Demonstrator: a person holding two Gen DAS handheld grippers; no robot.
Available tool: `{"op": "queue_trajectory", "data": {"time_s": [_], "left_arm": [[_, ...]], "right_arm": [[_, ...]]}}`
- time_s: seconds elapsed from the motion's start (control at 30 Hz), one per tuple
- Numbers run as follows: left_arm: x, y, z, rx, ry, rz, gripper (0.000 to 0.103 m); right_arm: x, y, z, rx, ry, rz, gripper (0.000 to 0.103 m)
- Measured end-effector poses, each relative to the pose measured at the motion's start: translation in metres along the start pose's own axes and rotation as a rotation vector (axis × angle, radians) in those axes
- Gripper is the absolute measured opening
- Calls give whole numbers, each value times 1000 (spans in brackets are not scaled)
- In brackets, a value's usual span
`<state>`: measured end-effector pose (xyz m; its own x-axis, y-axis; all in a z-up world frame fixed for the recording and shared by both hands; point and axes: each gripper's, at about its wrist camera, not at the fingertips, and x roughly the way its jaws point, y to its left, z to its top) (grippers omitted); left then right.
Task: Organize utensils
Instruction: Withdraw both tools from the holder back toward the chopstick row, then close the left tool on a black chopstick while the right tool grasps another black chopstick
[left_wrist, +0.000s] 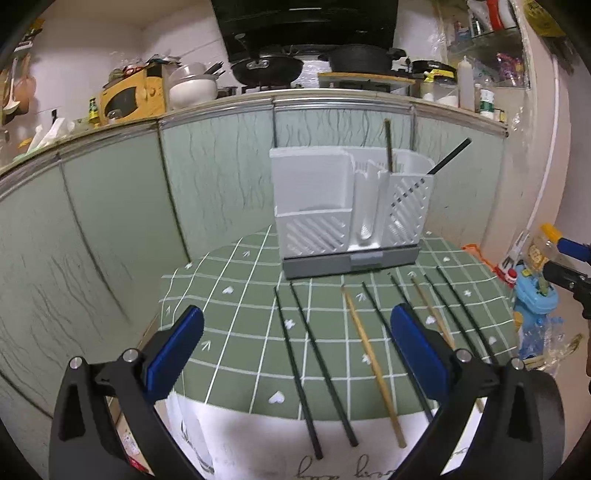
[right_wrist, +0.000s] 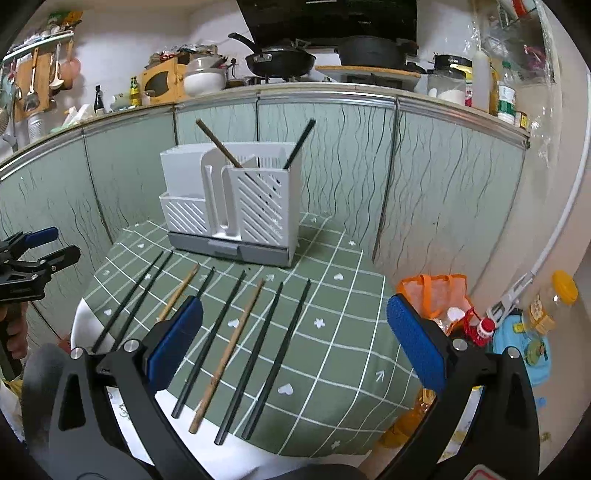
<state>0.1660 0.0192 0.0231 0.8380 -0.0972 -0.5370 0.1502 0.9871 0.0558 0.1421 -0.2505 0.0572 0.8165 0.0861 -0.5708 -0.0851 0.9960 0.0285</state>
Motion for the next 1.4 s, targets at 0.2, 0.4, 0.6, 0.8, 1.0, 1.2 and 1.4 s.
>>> {"op": "queue_trajectory", "data": {"time_s": [0.2,0.4,0.6,0.8,1.0,1.2,1.4], "left_arm": [[8,10,-23,-45,29,32,99],[15,15,-46,-69,55,87,99],[26,14,-70,-77,97,132,98],[30,7,-83,-82,110,134,81],[38,-4,-90,-81,138,113,65],[47,-10,-98,-105,180,89,48],[53,-21,-103,-63,195,128,24]], "right_arm": [[14,4,-27,-4,34,-32,96],[29,10,-54,-3,77,-63,96],[38,12,-76,13,113,-75,92],[44,11,-87,36,156,-94,79],[51,18,-96,34,208,-73,65],[56,24,-100,39,235,-77,61],[62,32,-103,25,254,-79,42]]}}
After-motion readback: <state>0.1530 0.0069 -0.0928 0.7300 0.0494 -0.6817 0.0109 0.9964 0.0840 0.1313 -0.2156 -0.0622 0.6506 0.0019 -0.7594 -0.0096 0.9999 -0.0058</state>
